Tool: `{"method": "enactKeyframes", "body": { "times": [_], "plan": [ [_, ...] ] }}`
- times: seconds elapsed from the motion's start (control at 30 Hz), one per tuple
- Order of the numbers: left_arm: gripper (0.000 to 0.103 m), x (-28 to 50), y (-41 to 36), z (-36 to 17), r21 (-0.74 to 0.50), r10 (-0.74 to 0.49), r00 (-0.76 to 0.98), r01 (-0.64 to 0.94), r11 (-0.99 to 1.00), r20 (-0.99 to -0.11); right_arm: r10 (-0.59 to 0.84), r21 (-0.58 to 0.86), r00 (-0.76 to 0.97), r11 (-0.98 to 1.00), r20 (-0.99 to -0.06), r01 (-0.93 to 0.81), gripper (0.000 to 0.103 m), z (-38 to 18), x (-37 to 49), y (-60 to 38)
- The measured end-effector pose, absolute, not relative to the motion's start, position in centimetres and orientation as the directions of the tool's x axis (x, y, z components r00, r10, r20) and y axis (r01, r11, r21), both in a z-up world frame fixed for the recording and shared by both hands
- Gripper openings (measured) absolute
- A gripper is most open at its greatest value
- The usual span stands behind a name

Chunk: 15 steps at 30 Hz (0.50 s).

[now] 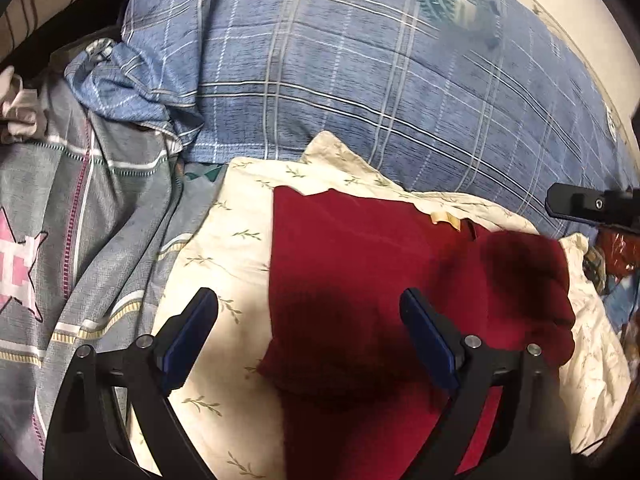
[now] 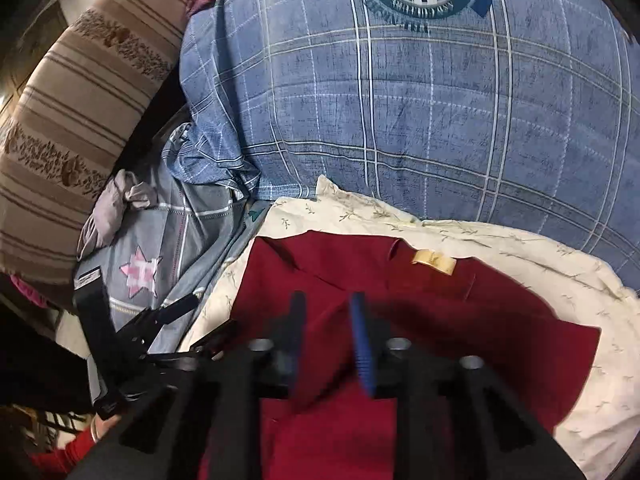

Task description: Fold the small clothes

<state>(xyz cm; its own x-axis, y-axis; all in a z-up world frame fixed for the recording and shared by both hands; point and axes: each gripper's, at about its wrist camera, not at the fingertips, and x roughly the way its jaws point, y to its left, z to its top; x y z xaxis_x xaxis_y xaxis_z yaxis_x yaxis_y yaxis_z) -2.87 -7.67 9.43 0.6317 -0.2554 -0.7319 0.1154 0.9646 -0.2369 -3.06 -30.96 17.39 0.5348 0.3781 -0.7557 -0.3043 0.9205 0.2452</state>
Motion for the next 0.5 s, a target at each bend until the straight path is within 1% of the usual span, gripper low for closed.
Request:
{"method": "enactKeyframes", "body": {
  "times": [0.03, 0.07, 0.13, 0.2, 0.3, 0.37, 0.47, 0.5],
  "plan": [
    [0.093, -2.8, -7.5, 9.5, -0.255, -0.27, 0.629, 0.116, 0.96, -0.73, 0.363, 0.227, 0.564, 0.927, -0.742, -0.298, 0.039, 17.7, -3.4, -31.3],
    [0.093, -2.8, -7.3, 9.7, -0.281, -0.294, 0.625, 0.122, 0.952, -0.723, 0.35, 0.214, 0.586, 0.933, -0.731, -0.289, 0.042, 17.9, -4.1, -32.0],
    [0.093, -2.8, -7.3, 10.0, -0.307, -0.321, 0.626, 0.134, 0.942, -0.711, 0.317, 0.197, 0.617, 0.946, -0.72, -0.256, 0.052, 18.2, -5.5, -33.8],
    [0.093, -2.8, -7.6, 10.3, -0.32, -0.338, 0.627, 0.146, 0.936, -0.702, 0.293, 0.189, 0.641, 0.955, -0.709, -0.227, 0.053, 18.1, -7.0, -35.5],
    [0.093, -3.0, -8.5, 10.2, -0.344, -0.387, 0.612, 0.194, 0.919, -0.69, 0.27, 0.191, 0.635, 0.963, -0.724, -0.191, 0.053, 16.3, -8.9, -37.6],
    [0.093, -2.9, -9.4, 9.7, -0.321, -0.381, 0.602, 0.21, 0.923, -0.702, 0.201, 0.147, 0.659, 0.979, -0.725, -0.138, 0.052, 14.8, -10.4, -38.9],
    [0.093, -2.3, -10.4, 8.9, -0.308, -0.378, 0.589, 0.221, 0.925, -0.714, 0.02, -0.004, 0.704, 0.999, -0.71, -0.032, 0.052, 13.0, -12.3, -40.6],
    [0.093, -1.9, -10.6, 8.5, -0.316, -0.381, 0.587, 0.216, 0.924, -0.714, -0.009, -0.03, 0.706, 0.999, -0.708, -0.017, 0.052, 12.5, -12.6, -41.0]
  ]
}}
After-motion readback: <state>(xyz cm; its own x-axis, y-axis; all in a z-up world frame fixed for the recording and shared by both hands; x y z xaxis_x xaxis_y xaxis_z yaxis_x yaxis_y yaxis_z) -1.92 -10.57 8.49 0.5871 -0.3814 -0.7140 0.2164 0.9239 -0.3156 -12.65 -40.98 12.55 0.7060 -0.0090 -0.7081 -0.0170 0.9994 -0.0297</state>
